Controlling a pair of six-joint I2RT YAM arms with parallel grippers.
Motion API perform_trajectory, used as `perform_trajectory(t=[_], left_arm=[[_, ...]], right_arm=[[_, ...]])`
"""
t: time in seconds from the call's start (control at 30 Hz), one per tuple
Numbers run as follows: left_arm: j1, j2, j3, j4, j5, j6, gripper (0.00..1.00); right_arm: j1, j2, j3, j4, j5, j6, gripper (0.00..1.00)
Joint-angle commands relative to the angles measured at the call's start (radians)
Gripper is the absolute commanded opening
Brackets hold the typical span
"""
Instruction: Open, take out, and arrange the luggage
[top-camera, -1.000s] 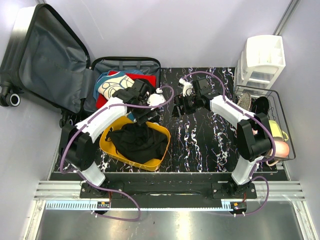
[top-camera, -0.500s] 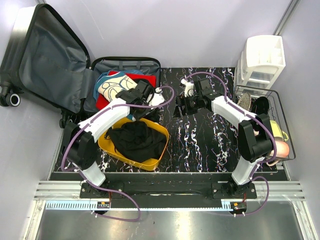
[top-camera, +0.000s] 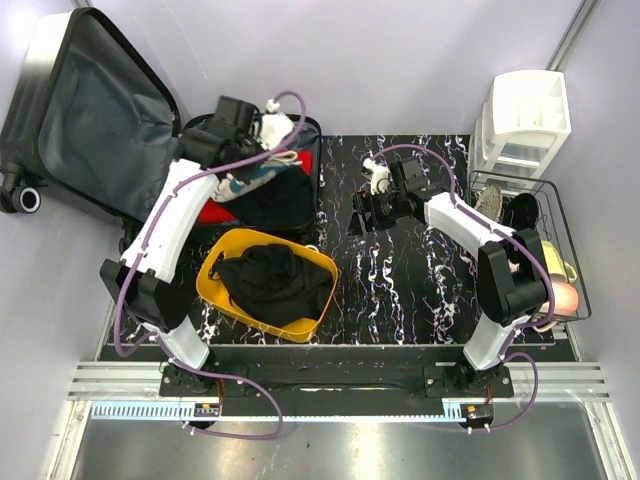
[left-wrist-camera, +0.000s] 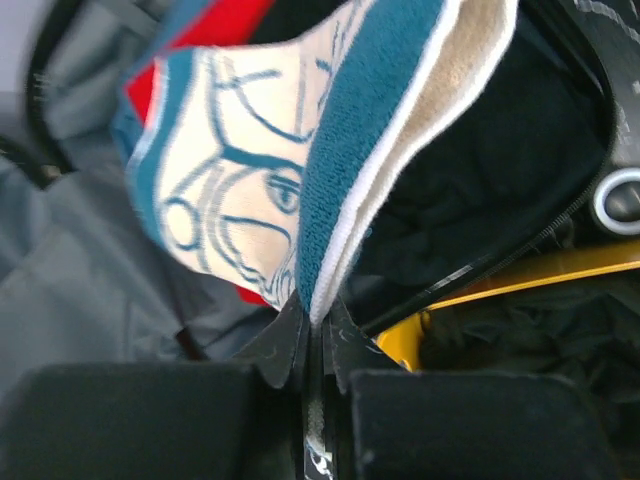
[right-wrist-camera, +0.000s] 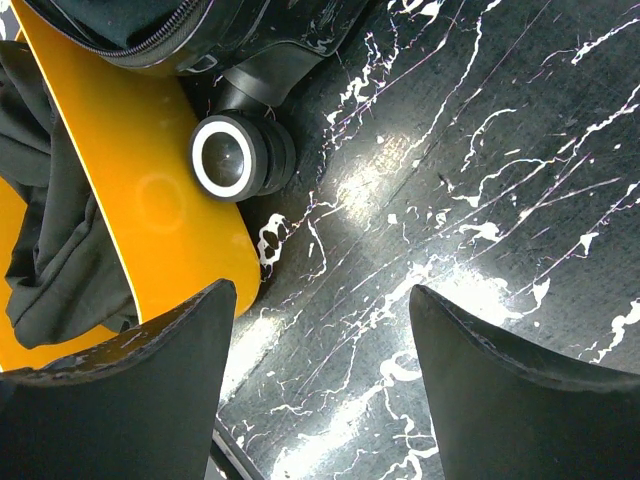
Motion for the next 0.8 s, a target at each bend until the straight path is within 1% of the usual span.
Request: perform_trajectory(t=[0.0,0.03,0.07,0.2,0.23,0.27,0.3,0.37,0.43,0.47,0.53,0.57,0.63,0.67,0.73,0.77], left_arm=[[0.032,0.013,0.226,-0.088,0.066,-0.016,0.00],[0.032,0.016,0.257,-0.115,0.078,-0.017,0.00],[0.032,0.019,0.322,-0.138,0.145,-0.017,0.00],[0.023,0.019,0.471,-0.250,0.280,-0.055,0.00],[0.023,0.017,0.504,-0.307,0.320,-0.086,0.00],[0.025,0.011,0.559,-0.333,0.395,-0.095,0.00],[0.017,0.002,0.571,-0.351,0.426,-0.112,0.00],[0.014,-0.042,0.570,-0.388,0.531,-0.150,0.00],[0.003,-0.075,0.564,-0.399,0.585,-0.195,0.00],[0.003,-0.102,0.568,-0.401,0.642,-0.215,0.00],[0.003,-0.128,0.574,-0.401,0.704,-0.301,0.00],[0.005,-0.156,0.573,-0.399,0.772,-0.331,0.00],[0.003,-0.205,0.527,-0.364,0.823,-0.412,0.00],[0.003,-0.257,0.475,-0.353,0.834,-0.430,0.00],[0.009,-0.279,0.472,-0.376,0.851,-0.431,0.00],[0.030,-0.294,0.476,-0.387,0.877,-0.425,0.00]], right_arm=[[-0.007,-0.046,0.012,0.016,0.002,-0.023,0.80],[-0.007,-0.044,0.014,0.017,0.000,-0.023,0.79],[-0.006,-0.044,0.015,0.016,-0.001,-0.026,0.80],[-0.009,-0.037,0.026,0.010,-0.001,-0.032,0.80],[-0.007,-0.037,0.027,0.011,-0.003,-0.032,0.79],[-0.009,-0.037,0.027,0.010,-0.007,-0.032,0.80],[-0.007,-0.035,0.027,0.008,-0.008,-0.032,0.80],[-0.009,-0.035,0.027,0.007,-0.012,-0.037,0.79],[-0.007,-0.038,0.027,0.001,-0.014,-0.041,0.80],[-0.009,-0.037,0.027,-0.002,-0.014,-0.043,0.80],[-0.009,-0.041,0.027,-0.010,-0.017,-0.049,0.80],[-0.007,-0.041,0.027,-0.013,-0.020,-0.049,0.80],[-0.009,-0.044,0.027,-0.024,-0.021,-0.049,0.79],[-0.009,-0.046,0.024,-0.027,-0.023,-0.075,0.79],[-0.009,-0.049,0.021,-0.036,-0.026,-0.080,0.79],[-0.009,-0.050,0.015,-0.038,-0.027,-0.080,0.79]])
